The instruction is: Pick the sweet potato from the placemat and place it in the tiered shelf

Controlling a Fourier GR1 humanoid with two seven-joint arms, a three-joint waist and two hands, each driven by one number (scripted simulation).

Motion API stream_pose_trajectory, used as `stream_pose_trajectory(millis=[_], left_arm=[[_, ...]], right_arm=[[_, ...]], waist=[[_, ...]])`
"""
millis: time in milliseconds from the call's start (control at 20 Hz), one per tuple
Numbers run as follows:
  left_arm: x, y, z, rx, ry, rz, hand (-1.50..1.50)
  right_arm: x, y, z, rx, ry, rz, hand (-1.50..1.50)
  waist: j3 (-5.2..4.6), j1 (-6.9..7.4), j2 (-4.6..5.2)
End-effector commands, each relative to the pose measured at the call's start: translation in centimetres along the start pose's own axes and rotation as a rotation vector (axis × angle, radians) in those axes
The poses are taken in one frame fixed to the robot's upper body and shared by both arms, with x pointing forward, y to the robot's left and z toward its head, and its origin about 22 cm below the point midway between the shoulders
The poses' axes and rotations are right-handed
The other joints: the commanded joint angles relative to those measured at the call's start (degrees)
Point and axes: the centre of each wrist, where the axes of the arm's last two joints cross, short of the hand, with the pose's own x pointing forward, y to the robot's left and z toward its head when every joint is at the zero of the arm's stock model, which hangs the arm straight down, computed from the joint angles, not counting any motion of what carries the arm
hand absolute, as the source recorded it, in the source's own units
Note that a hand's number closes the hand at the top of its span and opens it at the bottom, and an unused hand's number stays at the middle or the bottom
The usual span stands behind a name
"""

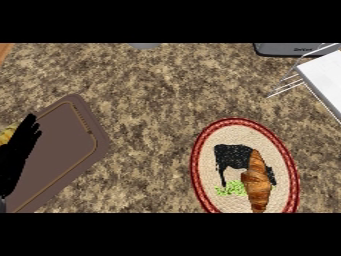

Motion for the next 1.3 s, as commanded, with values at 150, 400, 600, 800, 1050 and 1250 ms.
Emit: stream_pose_trajectory(millis=[150, 400, 600, 800, 1050, 1250], left_arm=[[-0.2, -0.5, -0.5, -0.003, 0.003, -0.002, 0.00], [-1.8, -1.5, 0.4, 0.004, -0.003, 0.010, 0.00], [-0.1, -0.6, 0.3, 0.004, -0.010, -0.008, 0.00], [-0.4, -0.1, 0.7, 0.006, -0.017, -0.017, 0.00], [0.0, 0.9, -0.2, 0.006, 0.010, -0.014, 0.00], [-2.1, -1.2, 0.4, 0.020, 0.003, -0.016, 0.00]], right_arm=[[-3.2, 3.7, -1.9, 0.015, 0.063, 0.015, 1.50], [-4.7, 4.7, -2.8, 0.003, 0.160, 0.012, -1.50], [-6.9, 6.1, -3.5, -0.002, 0.113, 0.058, -1.50], [-5.5, 5.1, -4.0, -0.014, 0.102, -0.073, -1.50], [-6.6, 3.0, -4.0, -0.013, 0.102, -0.264, -1.50], [-6.5, 1.4, -3.0, 0.026, 0.132, -0.395, -1.50]], waist=[[0.00, -0.20, 0.00], [-0.02, -0.10, -0.02], [0.00, -0.19, -0.08], [-0.01, 0.12, -0.04], [-0.02, -0.16, -0.17], [-0.05, -0.26, -0.18]])
